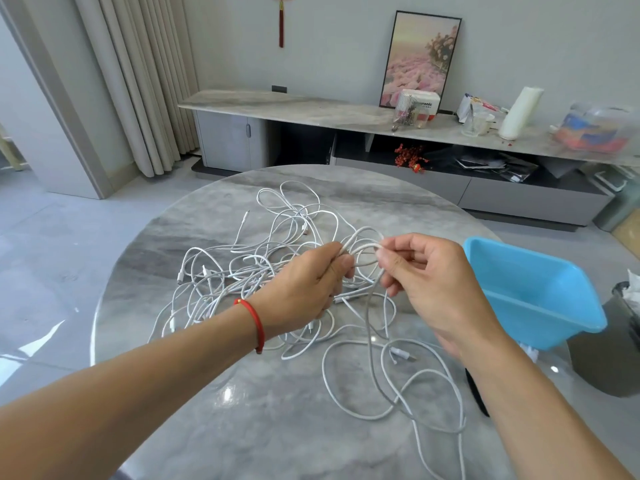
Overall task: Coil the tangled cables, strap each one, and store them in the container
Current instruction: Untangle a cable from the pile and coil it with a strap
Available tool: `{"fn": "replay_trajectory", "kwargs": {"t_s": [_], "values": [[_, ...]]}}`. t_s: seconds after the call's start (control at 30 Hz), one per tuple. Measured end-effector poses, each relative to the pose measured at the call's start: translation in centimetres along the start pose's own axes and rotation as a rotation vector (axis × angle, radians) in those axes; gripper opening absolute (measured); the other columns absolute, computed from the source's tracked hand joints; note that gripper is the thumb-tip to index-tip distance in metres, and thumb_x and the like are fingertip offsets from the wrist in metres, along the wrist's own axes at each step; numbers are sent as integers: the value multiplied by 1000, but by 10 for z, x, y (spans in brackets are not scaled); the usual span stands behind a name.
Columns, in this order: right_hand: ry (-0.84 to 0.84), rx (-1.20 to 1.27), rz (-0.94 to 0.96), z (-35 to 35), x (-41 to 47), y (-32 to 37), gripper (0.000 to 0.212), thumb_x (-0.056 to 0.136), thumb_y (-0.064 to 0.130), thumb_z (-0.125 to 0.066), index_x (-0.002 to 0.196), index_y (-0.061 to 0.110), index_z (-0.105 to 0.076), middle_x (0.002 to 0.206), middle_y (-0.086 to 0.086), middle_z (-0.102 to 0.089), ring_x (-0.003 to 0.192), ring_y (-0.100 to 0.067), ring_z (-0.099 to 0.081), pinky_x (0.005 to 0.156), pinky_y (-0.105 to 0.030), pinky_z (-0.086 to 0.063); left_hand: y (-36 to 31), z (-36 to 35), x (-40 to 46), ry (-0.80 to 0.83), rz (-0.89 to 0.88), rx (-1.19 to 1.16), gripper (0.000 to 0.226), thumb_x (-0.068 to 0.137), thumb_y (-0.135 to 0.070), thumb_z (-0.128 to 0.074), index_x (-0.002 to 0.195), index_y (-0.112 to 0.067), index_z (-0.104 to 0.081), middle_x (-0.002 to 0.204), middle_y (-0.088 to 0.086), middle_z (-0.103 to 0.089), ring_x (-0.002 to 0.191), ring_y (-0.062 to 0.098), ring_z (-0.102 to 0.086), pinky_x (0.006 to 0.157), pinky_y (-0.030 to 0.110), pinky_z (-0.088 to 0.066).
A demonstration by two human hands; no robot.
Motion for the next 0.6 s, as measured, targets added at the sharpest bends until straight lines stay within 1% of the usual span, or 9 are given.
{"fn": "replay_trajectory", "kwargs": {"t_s": [0.1,0.2,0.23,0.27,0.33,0.37,0.4,0.5,0.6], "values": [[7,15,5,1,0,0,10,93,10,-74,100,17,-74,73,-6,-74,62,-15,-69,60,-21,-55,-8,4,-4,-47,-89,155,28,108,-26,-39,85,-15,-51,58,-10,-46,47,11,-36,49,24,-31],[-52,54,52,4,-1,6,7,93,10,-74,95,17,-75,70,-6,-74,60,-13,-68,58,-20,-54,-23,5,-9,-102,-172,260,27,108,-23,-39,89,-12,-54,59,-16,-57,48,-1,-48,52,15,-36],[-73,64,64,5,-1,7,7,93,10,-73,95,17,-74,69,-5,-73,58,-12,-68,57,-19,-53,-24,3,-10,-91,-166,217,26,109,-21,-39,92,-7,-53,64,-15,-61,47,-3,-48,50,12,-36],[-90,68,74,5,-1,9,7,94,10,-73,94,17,-74,68,-4,-73,56,-12,-67,56,-19,-52,-22,1,-9,-67,-136,132,24,109,-20,-38,94,-4,-49,72,-11,-66,44,0,-45,46,13,-35],[-119,4,102,6,-1,13,9,95,12,-72,92,20,-74,67,-2,-72,54,-10,-65,56,-18,-52,-15,-7,-9,-1,-38,-77,25,109,-20,-36,97,0,-42,90,4,-74,40,12,-32,40,18,-30],[-135,-69,126,8,-1,15,10,95,14,-72,92,23,-74,68,1,-72,54,-9,-65,56,-19,-52,-12,-10,-9,27,2,-148,25,110,-21,-35,97,1,-40,92,11,-74,41,14,-27,39,18,-27],[-153,-147,157,9,-2,19,10,95,15,-72,92,25,-74,68,4,-72,56,-8,-65,57,-20,-53,-10,-13,-10,44,26,-187,26,110,-21,-34,98,1,-40,88,15,-73,41,13,-25,40,18,-25],[-194,-390,291,8,-7,37,6,96,18,-72,98,23,-73,78,12,-71,68,-7,-67,67,-22,-56,-9,-18,-9,79,48,-185,23,110,-22,-35,98,-3,-44,74,13,-61,41,13,-25,41,18,-23],[-220,-576,429,5,-11,55,8,95,14,-73,103,13,-73,91,4,-73,77,-12,-67,74,-32,-57,-8,-24,-10,108,60,-146,22,109,-23,-36,96,-10,-48,72,12,-53,42,12,-26,41,18,-22]]}}
Point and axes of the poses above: each hand's wrist, its own x-axis towards the middle knuckle, its own z-axis out of the back of the hand, y = z × x, the point moved 10 cm from there along x, towards the middle knuckle
